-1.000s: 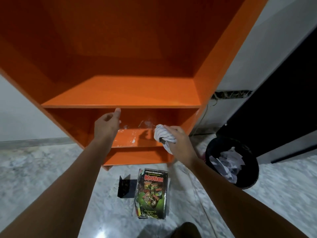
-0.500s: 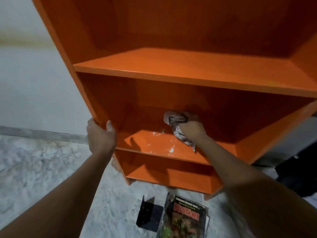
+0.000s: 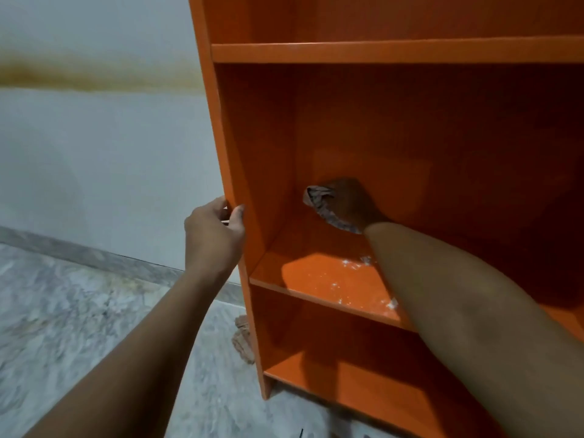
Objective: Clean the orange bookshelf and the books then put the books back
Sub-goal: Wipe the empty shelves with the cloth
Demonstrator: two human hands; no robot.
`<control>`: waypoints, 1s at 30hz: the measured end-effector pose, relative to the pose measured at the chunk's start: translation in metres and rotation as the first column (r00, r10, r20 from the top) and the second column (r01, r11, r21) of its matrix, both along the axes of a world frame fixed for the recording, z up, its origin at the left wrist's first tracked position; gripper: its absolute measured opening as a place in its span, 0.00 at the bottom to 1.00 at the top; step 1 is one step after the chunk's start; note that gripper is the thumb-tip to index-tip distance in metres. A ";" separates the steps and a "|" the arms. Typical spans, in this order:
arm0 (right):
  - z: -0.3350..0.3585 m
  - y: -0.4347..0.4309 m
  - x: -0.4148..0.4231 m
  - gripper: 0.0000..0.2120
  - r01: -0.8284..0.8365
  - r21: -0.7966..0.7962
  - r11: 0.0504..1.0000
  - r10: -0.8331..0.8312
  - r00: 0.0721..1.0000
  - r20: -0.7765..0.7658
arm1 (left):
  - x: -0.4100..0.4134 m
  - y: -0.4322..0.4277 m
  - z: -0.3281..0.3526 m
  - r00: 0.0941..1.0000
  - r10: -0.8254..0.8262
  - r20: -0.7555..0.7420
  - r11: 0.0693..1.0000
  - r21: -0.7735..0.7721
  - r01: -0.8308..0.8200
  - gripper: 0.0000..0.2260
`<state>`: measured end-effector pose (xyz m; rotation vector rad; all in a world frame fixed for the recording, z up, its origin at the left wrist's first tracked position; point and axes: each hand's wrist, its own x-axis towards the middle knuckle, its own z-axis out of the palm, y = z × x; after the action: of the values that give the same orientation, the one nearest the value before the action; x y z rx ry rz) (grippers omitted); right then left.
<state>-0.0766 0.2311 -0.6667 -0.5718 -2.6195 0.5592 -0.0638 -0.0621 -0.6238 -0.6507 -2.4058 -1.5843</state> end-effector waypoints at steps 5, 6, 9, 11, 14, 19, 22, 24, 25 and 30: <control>-0.031 -0.004 -0.033 0.03 -0.011 -0.152 0.988 0.023 0.997 0.076 | -0.004 0.000 -0.008 0.999 -0.001 -0.046 1.000 0.007 0.001 0.16; -0.036 -0.008 -0.035 0.06 -0.014 -0.174 0.985 0.023 0.999 0.047 | -0.006 0.000 -0.010 0.999 -0.002 -0.055 1.000 0.017 0.003 0.16; -0.042 -0.012 -0.034 0.10 -0.032 -0.172 0.985 0.038 0.999 0.033 | -0.015 -0.001 -0.016 0.996 -0.027 -0.089 0.999 0.022 0.029 0.14; -0.039 -0.019 -0.028 0.08 -0.048 -0.114 0.992 0.057 0.995 0.077 | -0.019 -0.001 -0.018 0.994 -0.023 -0.110 0.999 0.020 0.026 0.14; -0.036 -0.036 -0.018 0.08 -0.050 -0.090 0.995 0.059 0.993 0.102 | -0.019 -0.002 -0.018 0.993 -0.033 -0.109 0.999 0.010 0.035 0.14; -0.038 -0.079 0.011 0.08 -0.104 -0.187 0.977 0.126 0.986 0.109 | -0.017 -0.003 -0.015 0.994 -0.054 -0.093 0.998 0.017 0.056 0.15; -0.040 -0.101 0.030 0.09 -0.167 -0.141 0.976 0.184 0.976 0.118 | -0.015 -0.004 -0.014 0.994 -0.062 -0.088 0.998 0.018 0.064 0.15; -0.042 -0.118 0.044 0.14 -0.250 -0.109 0.962 0.260 0.961 0.092 | -0.014 -0.005 -0.013 0.995 -0.069 -0.077 0.997 0.022 0.071 0.15; -0.042 -0.127 0.051 0.18 -0.301 -0.087 0.949 0.307 0.949 0.066 | -0.014 -0.005 -0.013 0.995 -0.071 -0.071 0.997 0.022 0.073 0.15; -0.041 -0.176 0.085 0.03 -0.539 0.023 0.842 0.532 0.837 0.131 | -0.010 -0.007 -0.008 0.995 -0.090 -0.043 0.996 -0.008 0.090 0.16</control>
<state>0.0084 0.0547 -0.7077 0.1788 -2.8990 0.6189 -0.0742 -0.0689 -0.6317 -0.7971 -2.3824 -1.5797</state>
